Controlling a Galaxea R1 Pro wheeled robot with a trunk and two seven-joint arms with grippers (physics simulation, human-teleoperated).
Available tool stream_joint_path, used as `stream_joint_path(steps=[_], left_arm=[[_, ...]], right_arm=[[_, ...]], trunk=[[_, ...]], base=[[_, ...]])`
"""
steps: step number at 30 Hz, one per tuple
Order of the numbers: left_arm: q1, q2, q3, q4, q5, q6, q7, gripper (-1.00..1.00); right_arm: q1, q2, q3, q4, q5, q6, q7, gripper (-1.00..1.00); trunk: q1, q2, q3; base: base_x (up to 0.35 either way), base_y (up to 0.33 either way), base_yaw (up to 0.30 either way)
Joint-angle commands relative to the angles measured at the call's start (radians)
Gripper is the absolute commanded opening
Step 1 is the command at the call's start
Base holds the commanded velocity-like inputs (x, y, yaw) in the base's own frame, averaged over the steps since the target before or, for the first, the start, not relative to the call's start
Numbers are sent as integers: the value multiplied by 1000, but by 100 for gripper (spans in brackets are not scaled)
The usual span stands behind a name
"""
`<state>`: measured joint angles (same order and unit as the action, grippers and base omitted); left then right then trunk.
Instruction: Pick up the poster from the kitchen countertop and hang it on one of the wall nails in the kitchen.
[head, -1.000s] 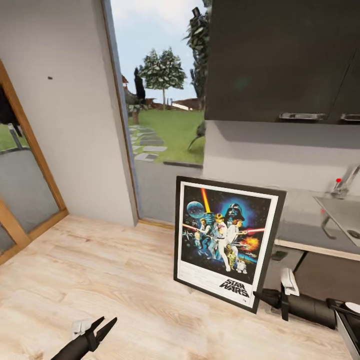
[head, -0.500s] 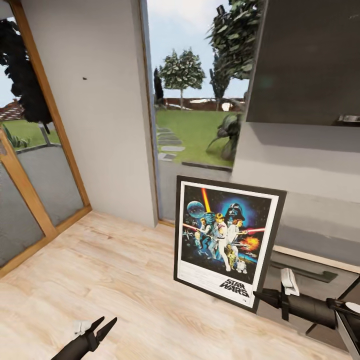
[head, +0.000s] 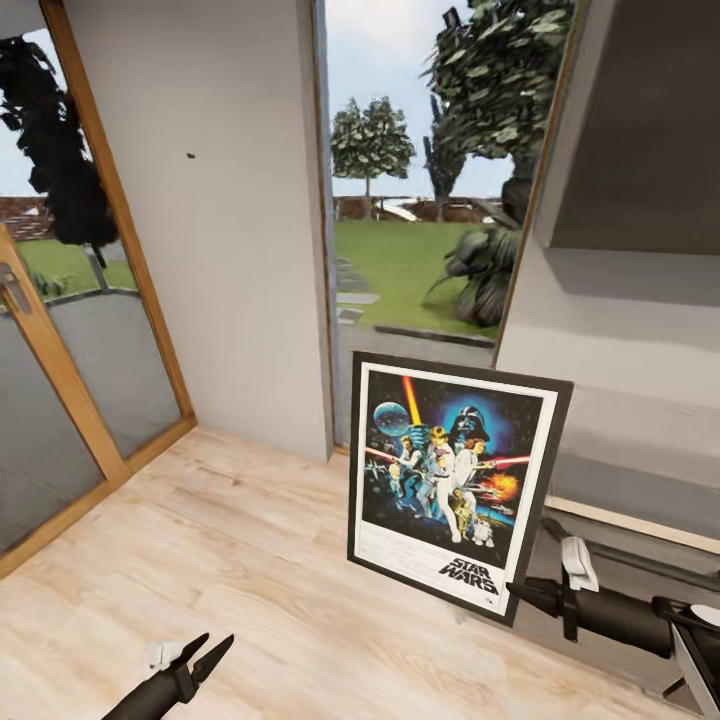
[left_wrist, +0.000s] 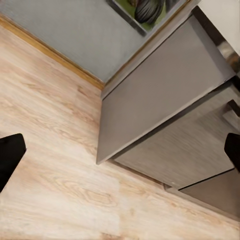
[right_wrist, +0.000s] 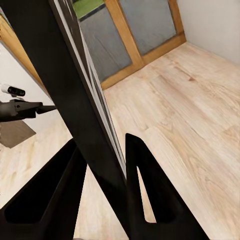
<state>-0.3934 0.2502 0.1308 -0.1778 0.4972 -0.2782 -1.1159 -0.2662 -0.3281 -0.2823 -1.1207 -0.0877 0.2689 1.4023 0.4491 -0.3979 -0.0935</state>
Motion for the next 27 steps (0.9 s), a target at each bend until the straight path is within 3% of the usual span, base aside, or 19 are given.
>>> stream_joint_path(steps=[1,27], left_arm=[[-1,0,4,1,-3,-5,-3,100],[-1,0,4,1,-3,-4,-2,100]], right_arm=[[-1,0,0,-1,-3,12,4,-100],[-1,1,0,-1,-3,12,4,-100]], trunk=[[1,-2,-2],[1,-2,-2]], base=[[187,316,151],[200,316,258]])
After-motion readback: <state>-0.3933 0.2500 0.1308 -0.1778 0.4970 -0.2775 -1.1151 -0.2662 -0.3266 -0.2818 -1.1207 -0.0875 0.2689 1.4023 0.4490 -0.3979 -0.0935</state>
